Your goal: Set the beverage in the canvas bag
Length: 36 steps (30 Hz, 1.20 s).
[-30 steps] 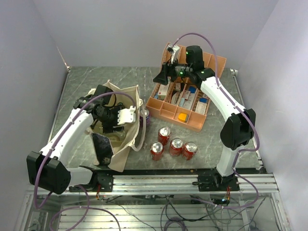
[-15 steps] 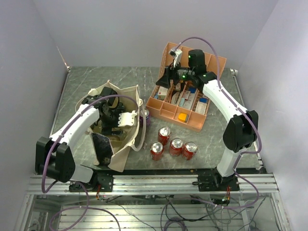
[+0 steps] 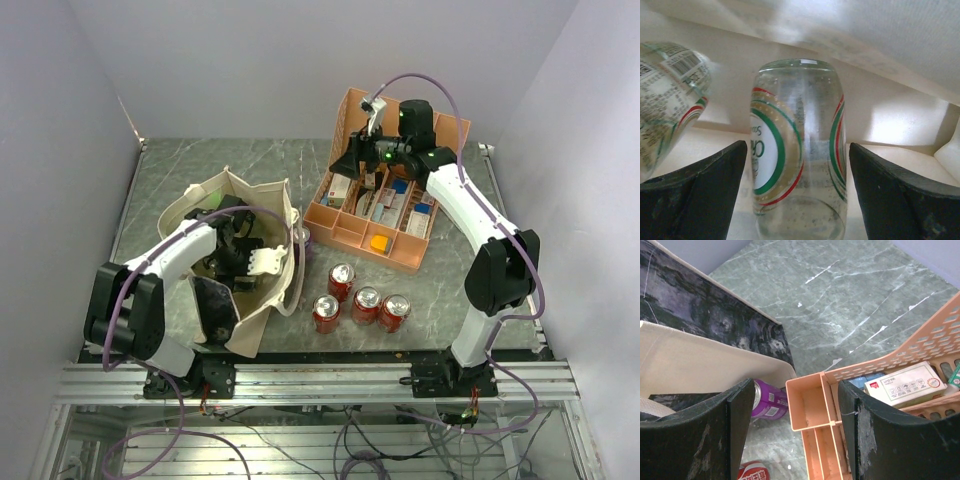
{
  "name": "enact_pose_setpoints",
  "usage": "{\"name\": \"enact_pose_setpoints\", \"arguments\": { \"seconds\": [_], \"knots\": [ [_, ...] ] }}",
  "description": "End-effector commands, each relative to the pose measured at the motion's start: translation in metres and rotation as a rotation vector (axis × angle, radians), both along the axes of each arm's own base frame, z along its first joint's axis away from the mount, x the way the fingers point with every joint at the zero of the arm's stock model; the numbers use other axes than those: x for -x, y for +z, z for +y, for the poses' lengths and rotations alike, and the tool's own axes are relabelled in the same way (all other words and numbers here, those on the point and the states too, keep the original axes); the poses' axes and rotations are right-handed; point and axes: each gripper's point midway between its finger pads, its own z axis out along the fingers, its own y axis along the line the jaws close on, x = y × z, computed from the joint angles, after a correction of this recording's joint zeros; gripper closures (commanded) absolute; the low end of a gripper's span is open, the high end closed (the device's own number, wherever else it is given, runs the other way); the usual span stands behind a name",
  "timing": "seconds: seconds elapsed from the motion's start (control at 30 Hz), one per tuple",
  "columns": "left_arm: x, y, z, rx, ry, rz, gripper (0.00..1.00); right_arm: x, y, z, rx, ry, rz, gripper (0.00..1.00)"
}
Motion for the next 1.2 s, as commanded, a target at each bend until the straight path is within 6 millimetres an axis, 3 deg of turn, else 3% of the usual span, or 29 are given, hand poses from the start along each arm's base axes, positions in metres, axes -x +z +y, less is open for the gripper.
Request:
{"name": "enact_pose_setpoints", "arguments": {
  "seconds": [0.0, 0.17, 0.33, 0.4, 0.83, 1.17],
  "knots": [
    [0.003, -0.01, 0.001, 0.006, -0.005, -0.01, 0.1, -0.008, 0.01, 0.0, -0.018, 0.002, -0.02, 0.33],
    [0.006, -0.015, -0.001, 0.032, 0.023, -0.028, 0.31, -0.008, 0.011, -0.001, -0.016, -0.003, -0.016, 0.33],
    [-0.001, 0.005, -0.01, 0.088, 0.072, -0.067, 0.78, -0.007, 0.013, -0.001, -0.024, -0.011, -0.012, 0.33],
    [-0.004, 0.017, -0.012, 0.096, 0.079, -0.087, 0.92, -0.005, 0.015, -0.001, -0.031, -0.014, -0.01, 0.33],
    [-0.022, 0.114, -0.014, 0.171, 0.182, -0.248, 0.93, 0.001, 0.026, 0.004, -0.036, 0.011, -0.027, 0.34],
    [-0.033, 0.16, -0.02, 0.23, 0.199, -0.337, 0.93, 0.011, 0.035, 0.011, -0.024, 0.028, -0.06, 0.35]
  ]
}}
